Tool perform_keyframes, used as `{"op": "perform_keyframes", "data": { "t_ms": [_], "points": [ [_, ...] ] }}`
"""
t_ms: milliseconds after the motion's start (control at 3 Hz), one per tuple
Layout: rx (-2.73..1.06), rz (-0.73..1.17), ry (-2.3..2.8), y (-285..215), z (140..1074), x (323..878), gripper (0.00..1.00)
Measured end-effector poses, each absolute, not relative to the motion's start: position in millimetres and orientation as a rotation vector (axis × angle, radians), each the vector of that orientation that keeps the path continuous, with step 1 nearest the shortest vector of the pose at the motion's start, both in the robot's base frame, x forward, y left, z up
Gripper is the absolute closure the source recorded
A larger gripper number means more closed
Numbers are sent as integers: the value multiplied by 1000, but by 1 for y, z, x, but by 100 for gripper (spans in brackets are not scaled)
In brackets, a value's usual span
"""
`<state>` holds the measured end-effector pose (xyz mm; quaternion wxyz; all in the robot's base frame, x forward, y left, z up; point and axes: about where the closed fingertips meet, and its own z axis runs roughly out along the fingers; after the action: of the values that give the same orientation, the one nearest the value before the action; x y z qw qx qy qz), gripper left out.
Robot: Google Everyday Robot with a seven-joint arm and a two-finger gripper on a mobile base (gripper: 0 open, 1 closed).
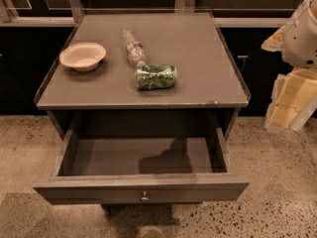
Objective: Place green can into top drawer
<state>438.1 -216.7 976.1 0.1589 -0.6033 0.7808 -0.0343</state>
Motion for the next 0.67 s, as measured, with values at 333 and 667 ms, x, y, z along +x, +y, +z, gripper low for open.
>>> {"op": "perform_keyframes", "data": {
  "t_ms": [333, 667],
  "points": [
    [-1725, -98, 2232, -217, 976, 438, 0],
    [-1727, -75, 2200, -214, 976, 449, 0]
  ]
}}
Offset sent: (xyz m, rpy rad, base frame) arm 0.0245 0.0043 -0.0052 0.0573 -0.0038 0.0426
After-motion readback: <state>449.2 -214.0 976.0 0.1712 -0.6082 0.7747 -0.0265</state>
